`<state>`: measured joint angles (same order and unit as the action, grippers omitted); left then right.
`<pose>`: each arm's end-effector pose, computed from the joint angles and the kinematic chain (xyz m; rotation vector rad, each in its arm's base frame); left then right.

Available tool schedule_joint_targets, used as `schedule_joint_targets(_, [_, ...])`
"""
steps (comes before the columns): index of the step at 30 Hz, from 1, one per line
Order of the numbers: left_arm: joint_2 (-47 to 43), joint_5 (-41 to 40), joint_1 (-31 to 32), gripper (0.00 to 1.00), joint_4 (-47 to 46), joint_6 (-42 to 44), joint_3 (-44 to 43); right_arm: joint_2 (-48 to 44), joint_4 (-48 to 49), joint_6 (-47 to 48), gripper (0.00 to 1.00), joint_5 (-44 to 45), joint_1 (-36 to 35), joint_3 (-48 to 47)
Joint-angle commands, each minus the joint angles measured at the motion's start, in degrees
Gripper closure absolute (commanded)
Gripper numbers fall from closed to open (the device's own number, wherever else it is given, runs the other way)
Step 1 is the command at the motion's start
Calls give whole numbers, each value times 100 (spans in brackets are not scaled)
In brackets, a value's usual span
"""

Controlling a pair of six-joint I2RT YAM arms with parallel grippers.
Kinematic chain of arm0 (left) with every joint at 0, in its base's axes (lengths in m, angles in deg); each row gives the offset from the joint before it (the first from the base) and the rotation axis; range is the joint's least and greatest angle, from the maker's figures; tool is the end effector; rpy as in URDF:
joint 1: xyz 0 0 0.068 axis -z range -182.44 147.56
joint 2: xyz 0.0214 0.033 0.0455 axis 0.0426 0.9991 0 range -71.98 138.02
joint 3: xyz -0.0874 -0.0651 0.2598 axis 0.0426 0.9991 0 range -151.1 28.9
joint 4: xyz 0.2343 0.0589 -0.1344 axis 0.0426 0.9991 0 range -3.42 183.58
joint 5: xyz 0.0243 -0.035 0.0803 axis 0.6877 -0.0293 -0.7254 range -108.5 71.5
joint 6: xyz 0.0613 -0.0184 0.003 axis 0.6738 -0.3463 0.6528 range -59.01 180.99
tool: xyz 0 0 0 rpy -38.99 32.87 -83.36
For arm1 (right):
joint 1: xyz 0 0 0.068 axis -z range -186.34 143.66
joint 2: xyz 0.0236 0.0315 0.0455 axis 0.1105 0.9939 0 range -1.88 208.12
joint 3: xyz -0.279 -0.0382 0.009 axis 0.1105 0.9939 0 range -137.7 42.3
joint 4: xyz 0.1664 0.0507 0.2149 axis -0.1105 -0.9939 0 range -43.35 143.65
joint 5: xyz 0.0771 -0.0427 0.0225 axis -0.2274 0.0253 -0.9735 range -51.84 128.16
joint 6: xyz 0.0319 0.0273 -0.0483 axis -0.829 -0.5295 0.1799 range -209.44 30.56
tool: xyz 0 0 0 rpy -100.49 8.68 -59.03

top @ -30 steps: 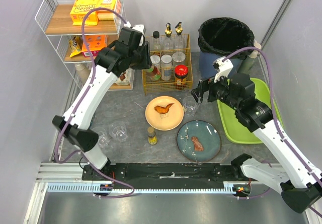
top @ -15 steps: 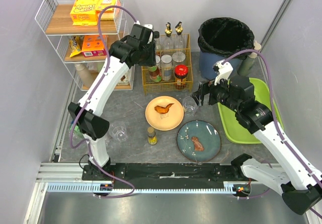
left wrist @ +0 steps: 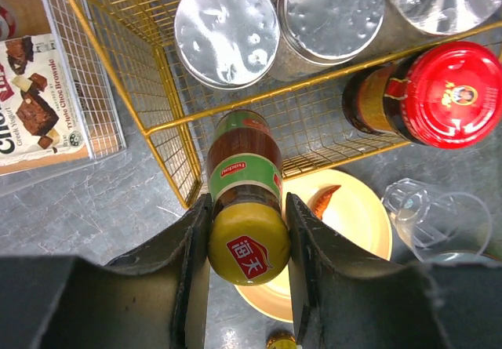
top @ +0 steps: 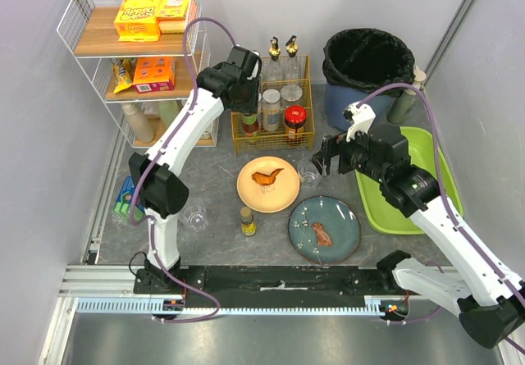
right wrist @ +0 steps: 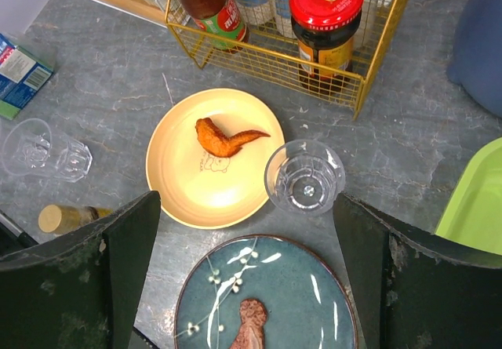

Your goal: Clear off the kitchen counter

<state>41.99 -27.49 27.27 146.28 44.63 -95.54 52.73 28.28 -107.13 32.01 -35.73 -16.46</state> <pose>0.4007 -0.2198 0.3764 0.2113 2.4143 -0.1770 0.2002 0.1188 0.3704 -0.2760 1.9754 0.6432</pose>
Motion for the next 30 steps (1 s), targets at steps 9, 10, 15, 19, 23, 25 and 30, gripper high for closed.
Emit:
schedule_joint_targets(9, [336, -199, -10, 71, -565, 441, -397, 129, 155, -182, 2, -105, 3, 189])
schedule_joint_targets(10, [353, -217, -18, 65, -565, 449, -388, 138, 198, -225, 2, -140, 3, 233])
schedule_joint_targets(15, [336, -208, -10, 38, -574, 467, -370, 146, 278, -314, 2, -237, 3, 313])
schedule_joint_targets(19, [205, -208, -10, 24, -574, 476, -388, 199, 260, -69, 2, -482, 3, 287])
schedule_joint_targets(23, [-120, -182, -18, 18, -600, 450, -353, 304, 225, 178, 2, -501, 12, 225])
schedule_joint_targets(25, [-340, -173, -1, 16, -618, 432, -292, 375, 207, 284, 2, -580, 12, 181])
schedule_joint_targets(30, [-1217, -59, -9, 16, -740, 344, 260, 550, 321, 582, 2, -1106, 3, 111])
